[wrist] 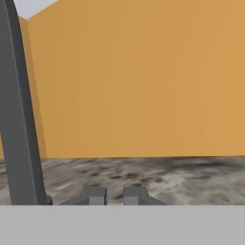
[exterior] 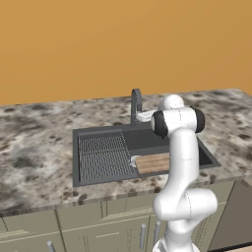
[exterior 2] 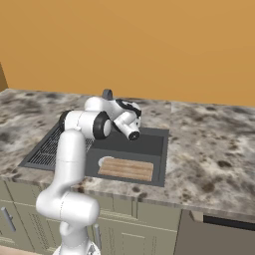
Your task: Turn on the sink faucet with hot water and rinse the cutting board for ten seconds, then turn off the faucet. Push the cutting board to reach the water if necessary.
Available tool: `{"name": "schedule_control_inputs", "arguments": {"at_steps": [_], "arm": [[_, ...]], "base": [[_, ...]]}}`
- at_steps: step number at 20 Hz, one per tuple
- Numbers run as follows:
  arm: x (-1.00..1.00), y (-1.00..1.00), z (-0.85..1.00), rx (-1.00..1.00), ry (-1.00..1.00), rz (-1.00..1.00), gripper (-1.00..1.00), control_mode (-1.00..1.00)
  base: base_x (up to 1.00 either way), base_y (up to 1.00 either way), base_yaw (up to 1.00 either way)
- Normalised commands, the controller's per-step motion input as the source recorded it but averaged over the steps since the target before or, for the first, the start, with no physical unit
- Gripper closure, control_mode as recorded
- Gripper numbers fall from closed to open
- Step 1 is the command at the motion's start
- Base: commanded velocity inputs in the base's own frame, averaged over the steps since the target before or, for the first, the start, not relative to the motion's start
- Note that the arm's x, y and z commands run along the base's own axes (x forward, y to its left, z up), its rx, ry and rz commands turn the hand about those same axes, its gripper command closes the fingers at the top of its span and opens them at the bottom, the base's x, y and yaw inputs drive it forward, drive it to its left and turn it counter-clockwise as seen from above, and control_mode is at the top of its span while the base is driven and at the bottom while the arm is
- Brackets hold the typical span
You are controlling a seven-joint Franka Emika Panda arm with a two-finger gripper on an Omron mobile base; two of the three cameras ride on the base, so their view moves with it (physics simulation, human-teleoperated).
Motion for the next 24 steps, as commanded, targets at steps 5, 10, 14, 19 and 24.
{"name": "schedule_control_inputs", "arguments": {"at_steps": [5, 10, 14, 19, 24], "arm": [[-0.05, -0.3, 0.0, 0.0, 0.0, 0.0, 1.0, -1.0], [0.0, -0.19, 0.0, 0.0, 0.0, 0.0, 1.0, -1.0], [0.0, -0.03, 0.0, 0.0, 0.0, 0.0, 1.0, -1.0], [0.0, 0.0, 0.0, 0.0, 0.0, 0.0, 1.0, -1.0], [0.0, -0.01, 0.0, 0.0, 0.03, 0.0, 1.0, -1.0]], "base": [[0.0, 0.0, 0.0], [0.0, 0.0, 0.0], [0.0, 0.0, 0.0], [0.0, 0.0, 0.0], [0.0, 0.0, 0.0]]}}
